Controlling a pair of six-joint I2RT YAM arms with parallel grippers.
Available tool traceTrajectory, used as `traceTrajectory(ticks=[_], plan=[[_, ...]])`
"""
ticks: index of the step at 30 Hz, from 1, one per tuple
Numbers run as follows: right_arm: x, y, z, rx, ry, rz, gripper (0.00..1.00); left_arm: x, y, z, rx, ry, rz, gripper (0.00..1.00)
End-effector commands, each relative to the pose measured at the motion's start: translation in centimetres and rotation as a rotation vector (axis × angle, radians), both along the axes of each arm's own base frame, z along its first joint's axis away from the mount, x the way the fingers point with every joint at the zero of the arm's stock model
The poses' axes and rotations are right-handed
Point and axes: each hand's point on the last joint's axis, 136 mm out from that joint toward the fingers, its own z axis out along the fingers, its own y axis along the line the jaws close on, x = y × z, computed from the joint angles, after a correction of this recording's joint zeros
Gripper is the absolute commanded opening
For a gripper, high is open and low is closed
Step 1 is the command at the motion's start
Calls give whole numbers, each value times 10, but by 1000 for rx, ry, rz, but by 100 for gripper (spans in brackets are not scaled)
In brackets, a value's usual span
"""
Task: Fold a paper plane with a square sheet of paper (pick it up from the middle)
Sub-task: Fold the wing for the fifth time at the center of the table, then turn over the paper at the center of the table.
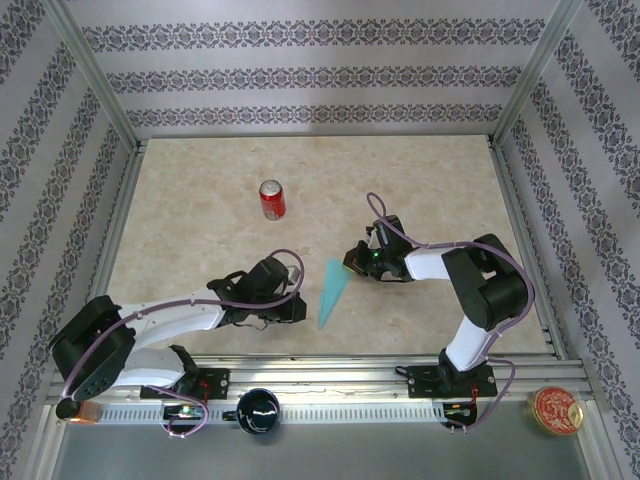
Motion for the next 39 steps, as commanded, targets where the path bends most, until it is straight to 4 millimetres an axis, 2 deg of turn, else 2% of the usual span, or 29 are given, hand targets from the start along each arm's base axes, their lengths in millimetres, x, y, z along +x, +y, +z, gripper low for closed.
traceTrajectory(ticks=[1,6,9,11,15,22,26,31,39], plan=[[-15,6,1,-3,38,66,10,29,-7,7,-19,-25,43,13],[-10,10,40,43,-63,80,14,50,-19,0,-50,14,51,13],[-12,0,55,34,-104,48,16,57,-24,-6,-52,42,47,15],[-17,-11,58,19,-109,15,17,58,-28,-9,-57,58,41,16],[-33,-27,54,12,-103,-39,18,58,-38,-10,-104,81,27,19],[-54,-30,42,39,-53,-39,20,55,-43,-15,-133,118,21,24],[-55,-26,44,43,-58,-31,21,52,-49,-17,-149,143,4,25],[-53,-23,46,47,-60,-24,22,51,-44,-26,-102,156,9,29],[-53,-18,41,50,-53,-12,23,53,-57,-26,-144,171,-25,29]])
